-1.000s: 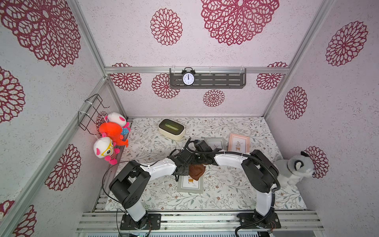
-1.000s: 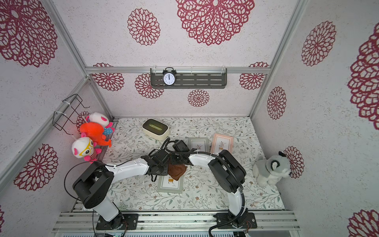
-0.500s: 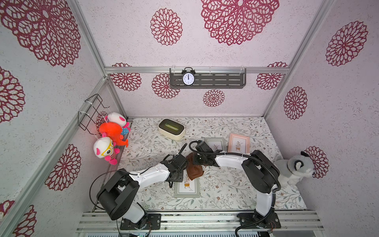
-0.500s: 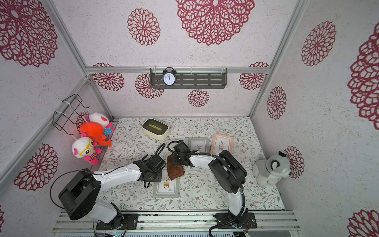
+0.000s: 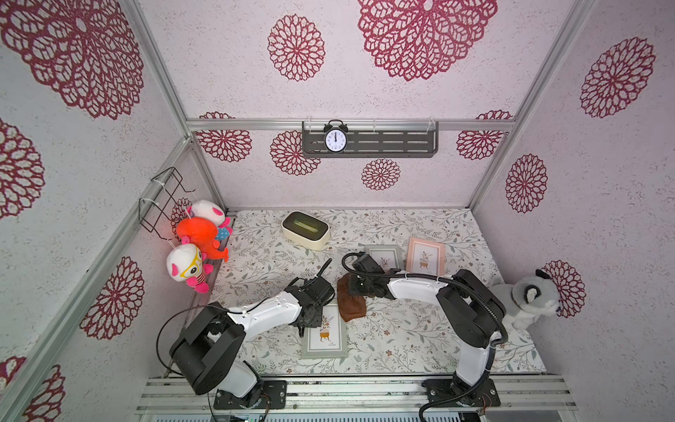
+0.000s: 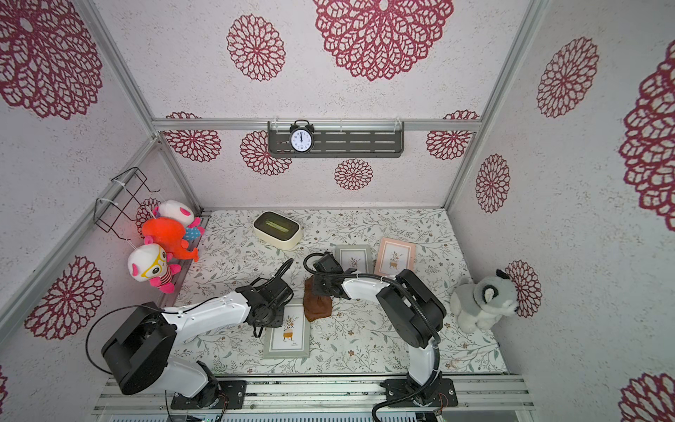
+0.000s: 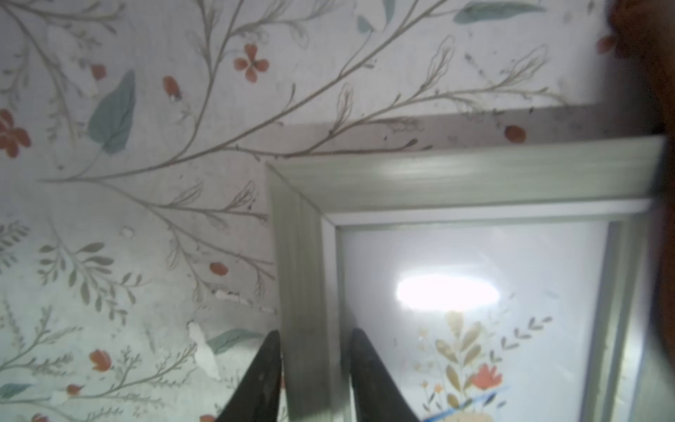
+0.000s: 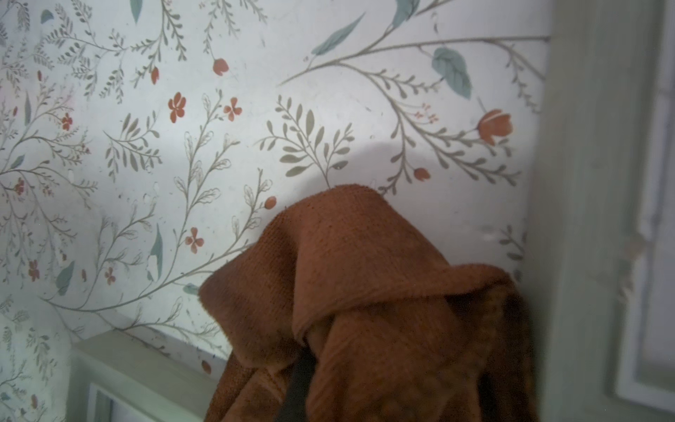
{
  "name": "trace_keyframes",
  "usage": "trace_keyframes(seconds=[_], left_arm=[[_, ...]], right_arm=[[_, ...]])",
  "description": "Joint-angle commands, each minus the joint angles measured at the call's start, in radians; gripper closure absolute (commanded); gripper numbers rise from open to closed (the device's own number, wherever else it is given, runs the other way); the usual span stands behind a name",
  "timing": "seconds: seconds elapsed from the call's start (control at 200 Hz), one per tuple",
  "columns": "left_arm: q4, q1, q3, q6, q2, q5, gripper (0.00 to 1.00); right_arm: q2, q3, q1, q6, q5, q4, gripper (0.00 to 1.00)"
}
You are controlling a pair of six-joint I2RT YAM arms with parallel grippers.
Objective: Wipe the picture frame with a cloth
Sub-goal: Wipe the dirt from the picture frame.
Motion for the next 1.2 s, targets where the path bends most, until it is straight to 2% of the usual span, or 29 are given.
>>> trace_keyframes(seconds=[0.0, 0.085, 0.185, 0.505, 0.651, 0.846, 0.991, 1.196], left_arm=[[0.061, 0.0, 0.035, 0.05, 0.072, -0.026, 0.77], [0.087, 0.001, 0.065, 0.089, 0.094, -0.031, 0.79], [0.081, 0.012, 0.109, 0.121, 0.093, -0.04, 0.77], [0.092, 0.036, 0.073, 0.152, -0.066, -0.032, 0.44], [0.018, 0.047, 0.056, 0.099, -0.116, -0.033, 0.44], [-0.057, 0.048, -0.052, -0.027, -0.218, 0.063, 0.45], [0.022, 0.046, -0.128, -0.078, -0.232, 0.16, 0.46], [0.128, 0.048, -0.111, -0.053, -0.145, 0.141, 0.5]], right_arm=[[-0.115, 0.001, 0.0, -0.034, -0.015, -0.057, 1.0], [-0.163, -0.018, 0.0, -0.032, -0.026, -0.073, 1.0], [-0.194, -0.034, 0.0, -0.023, -0.061, -0.082, 1.0], [-0.161, -0.027, 0.019, -0.023, -0.1, -0.079, 1.0], [-0.098, 0.033, 0.038, -0.035, -0.119, -0.077, 1.0], [-0.008, 0.117, 0.07, -0.069, -0.128, -0.115, 1.0], [0.055, 0.16, 0.085, -0.094, -0.121, -0.144, 1.0], [0.087, 0.161, 0.096, -0.098, -0.114, -0.149, 1.0]])
